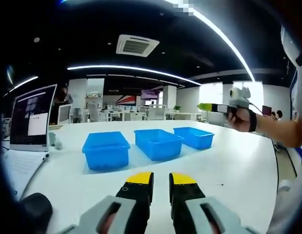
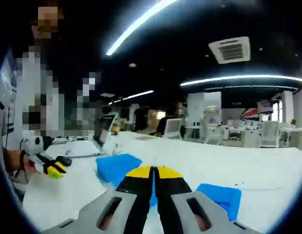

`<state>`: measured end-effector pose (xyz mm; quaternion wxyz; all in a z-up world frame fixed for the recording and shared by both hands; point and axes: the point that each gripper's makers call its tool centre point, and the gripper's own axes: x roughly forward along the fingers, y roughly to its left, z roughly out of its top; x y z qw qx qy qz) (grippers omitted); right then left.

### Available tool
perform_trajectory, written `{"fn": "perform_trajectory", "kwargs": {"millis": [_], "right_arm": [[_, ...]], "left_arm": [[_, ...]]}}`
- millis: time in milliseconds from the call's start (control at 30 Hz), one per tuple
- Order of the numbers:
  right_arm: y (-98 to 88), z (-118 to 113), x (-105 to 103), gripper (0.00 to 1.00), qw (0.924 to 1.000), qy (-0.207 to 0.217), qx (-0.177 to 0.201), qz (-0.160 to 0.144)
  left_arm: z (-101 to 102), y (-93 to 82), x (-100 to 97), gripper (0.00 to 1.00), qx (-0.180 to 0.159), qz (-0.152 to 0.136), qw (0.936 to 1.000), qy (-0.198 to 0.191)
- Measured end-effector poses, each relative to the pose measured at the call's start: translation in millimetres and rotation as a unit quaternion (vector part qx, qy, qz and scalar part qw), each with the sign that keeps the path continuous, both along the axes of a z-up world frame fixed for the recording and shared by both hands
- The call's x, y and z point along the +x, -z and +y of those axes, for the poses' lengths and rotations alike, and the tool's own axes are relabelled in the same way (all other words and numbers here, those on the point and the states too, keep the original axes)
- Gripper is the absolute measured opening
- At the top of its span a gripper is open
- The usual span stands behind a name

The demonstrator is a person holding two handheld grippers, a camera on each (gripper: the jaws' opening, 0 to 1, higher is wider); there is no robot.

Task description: Pick up the resistors one by one and place each resistor into its matching bin, sorting the parts by color and model until every resistor is separated into the correct bin for its type

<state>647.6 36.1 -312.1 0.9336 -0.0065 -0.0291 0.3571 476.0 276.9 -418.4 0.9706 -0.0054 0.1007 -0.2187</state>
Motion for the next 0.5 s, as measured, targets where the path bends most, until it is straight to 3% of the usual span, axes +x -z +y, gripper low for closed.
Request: {"fn": "perform_trajectory", "kwargs": {"millis": [133, 333, 433, 500], "right_arm": [[3.5, -27.3, 12.8, 0.05, 0.9993, 0.030, 0.020, 0.009], [15.8, -39.2, 20.4, 0.05, 0.9985, 0.048, 0.017, 0.020], [26.7, -41.7, 27.7, 0.05, 0.9978, 0.059, -0.008, 0.029], [50.9, -47.2, 39.3, 0.16, 0.9938, 0.069, -0.063, 0.061]], "left_arm": [[-3.4, -1.5, 0.4, 0.16, 0.000, -0.001, 1.0000, 0.003], [-5.0, 0.4, 0.0, 0.16, 0.000, 0.002, 1.0000, 0.002], [-5.3, 0.9, -0.3, 0.16, -0.002, 0.004, 1.0000, 0.001], [-5.2, 1.0, -0.1, 0.16, -0.003, 0.004, 1.0000, 0.000]]}}
